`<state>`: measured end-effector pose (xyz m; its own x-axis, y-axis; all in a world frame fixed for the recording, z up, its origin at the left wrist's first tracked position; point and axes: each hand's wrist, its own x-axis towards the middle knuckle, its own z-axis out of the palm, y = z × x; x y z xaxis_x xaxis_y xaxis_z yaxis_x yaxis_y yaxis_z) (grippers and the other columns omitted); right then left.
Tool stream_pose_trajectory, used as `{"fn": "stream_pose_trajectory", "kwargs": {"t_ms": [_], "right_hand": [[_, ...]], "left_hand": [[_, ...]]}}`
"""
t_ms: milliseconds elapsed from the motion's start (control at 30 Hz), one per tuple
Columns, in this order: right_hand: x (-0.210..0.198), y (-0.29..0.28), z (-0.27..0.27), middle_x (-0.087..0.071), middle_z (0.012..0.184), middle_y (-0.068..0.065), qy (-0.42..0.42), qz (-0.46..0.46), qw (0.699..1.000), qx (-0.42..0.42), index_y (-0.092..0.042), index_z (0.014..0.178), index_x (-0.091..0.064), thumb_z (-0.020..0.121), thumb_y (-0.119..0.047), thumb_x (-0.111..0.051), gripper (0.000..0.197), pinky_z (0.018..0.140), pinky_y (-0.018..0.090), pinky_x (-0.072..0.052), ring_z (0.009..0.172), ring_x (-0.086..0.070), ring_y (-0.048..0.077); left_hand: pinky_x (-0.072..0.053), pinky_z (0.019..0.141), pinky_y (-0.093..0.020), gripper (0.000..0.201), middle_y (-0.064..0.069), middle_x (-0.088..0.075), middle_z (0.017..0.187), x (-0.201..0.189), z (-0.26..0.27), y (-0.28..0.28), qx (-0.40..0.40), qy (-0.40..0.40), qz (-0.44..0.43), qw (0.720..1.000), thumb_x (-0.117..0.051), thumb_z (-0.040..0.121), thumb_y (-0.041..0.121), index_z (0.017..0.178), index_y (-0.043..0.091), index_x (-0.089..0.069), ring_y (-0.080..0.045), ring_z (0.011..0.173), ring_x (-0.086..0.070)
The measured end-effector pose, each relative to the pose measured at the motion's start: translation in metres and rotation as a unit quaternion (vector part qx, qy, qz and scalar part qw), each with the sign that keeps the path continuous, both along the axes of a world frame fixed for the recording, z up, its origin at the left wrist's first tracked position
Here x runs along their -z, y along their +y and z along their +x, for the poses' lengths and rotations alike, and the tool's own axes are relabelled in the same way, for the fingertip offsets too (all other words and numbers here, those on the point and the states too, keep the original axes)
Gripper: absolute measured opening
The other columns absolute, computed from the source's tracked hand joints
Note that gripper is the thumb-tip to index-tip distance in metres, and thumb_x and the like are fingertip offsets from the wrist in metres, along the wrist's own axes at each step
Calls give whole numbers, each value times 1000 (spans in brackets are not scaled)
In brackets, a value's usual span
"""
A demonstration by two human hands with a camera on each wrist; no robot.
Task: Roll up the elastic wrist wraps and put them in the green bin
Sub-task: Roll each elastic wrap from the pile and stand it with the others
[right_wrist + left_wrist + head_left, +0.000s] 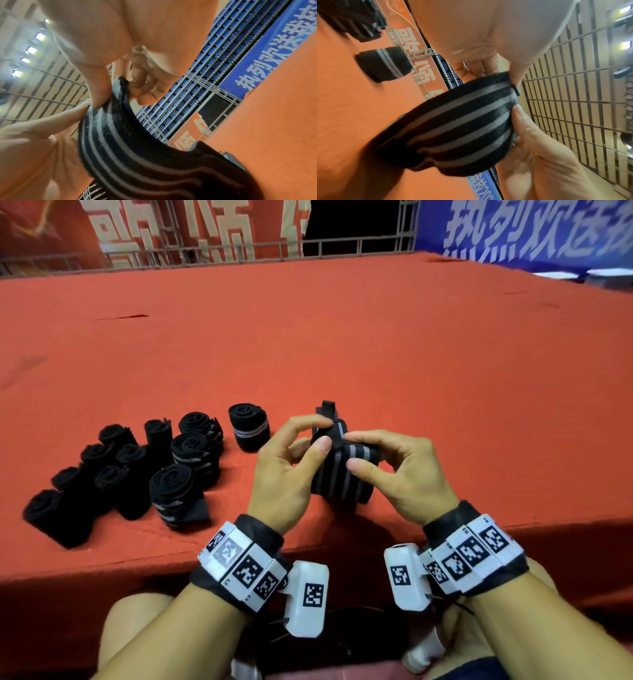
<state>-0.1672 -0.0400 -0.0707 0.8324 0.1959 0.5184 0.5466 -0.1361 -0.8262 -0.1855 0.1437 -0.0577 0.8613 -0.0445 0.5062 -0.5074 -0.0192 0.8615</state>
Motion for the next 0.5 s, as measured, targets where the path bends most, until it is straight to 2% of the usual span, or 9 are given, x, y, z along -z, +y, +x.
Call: {"fn": "stream_pose_trajectory", "kwargs": {"t_ms": [100,167,233,300,333,400,467,500], "right_hand": [[-12,-1,-5,-77,106,-8,-29,-23,999,14,-16,110,-76,84,-19,-75,26,89,20,-51,100,-70,5],[-21,-3,-7,-76,97,-14,-39,-36,998,23,-17,105,-76,86,-20,-73,20,83,18,-49,89,-68,-1],[-28,-3,-9,-72,84,-19,-46,-53,997,32,-20,100,-76,87,-23,-71,14,76,19,-48,75,-65,-1],[-34,-2,-11,-68,77,-20,-54,-72,996,31,-26,96,-73,90,-26,-69,7,71,27,-49,70,-61,2],[-35,-2,-12,-66,76,-19,-58,-82,995,30,-28,94,-72,91,-27,-68,5,69,29,-49,69,-59,3],[-37,-1,-15,-62,81,-13,-70,-101,992,33,-27,92,-70,92,-31,-66,6,67,30,-45,71,-54,4],[-37,-1,-17,-56,89,-6,-51,-97,994,21,-26,88,-69,92,-34,-64,10,63,36,-45,76,-52,5],[-37,-2,-18,-54,92,-2,-30,-87,996,9,-26,86,-69,92,-34,-64,11,63,42,-47,77,-53,7]], "left_hand": [[-58,79,-37,32,0,-77,97,-14,-8,2,11,-17,-1,1000,-65,94,10,118,30,-61,-18,88,-72],[-59,83,-38,50,-8,-76,98,-20,-12,3,27,-27,11,999,-73,88,5,124,34,-55,-23,91,-73],[-56,90,-40,55,0,-74,102,-20,-12,4,16,-56,80,995,-78,84,8,124,37,-54,-21,95,-71],[-53,88,-32,50,16,-64,111,-17,-12,3,-33,-88,153,984,-78,81,18,121,41,-58,-14,102,-64],[-53,85,-28,48,18,-57,115,-17,-12,3,-60,-98,165,980,-78,80,21,120,40,-60,-11,104,-61],[-55,80,-25,42,11,-48,122,-18,-13,3,-86,-100,153,979,-80,77,22,115,36,-65,-7,107,-56],[-54,78,-24,33,10,-53,122,-20,-13,6,-83,-109,174,975,-82,78,19,107,28,-69,-5,106,-57],[-53,78,-25,27,11,-60,114,-21,-13,8,-80,-107,195,972,-82,80,19,104,26,-70,-7,102,-59]]}}
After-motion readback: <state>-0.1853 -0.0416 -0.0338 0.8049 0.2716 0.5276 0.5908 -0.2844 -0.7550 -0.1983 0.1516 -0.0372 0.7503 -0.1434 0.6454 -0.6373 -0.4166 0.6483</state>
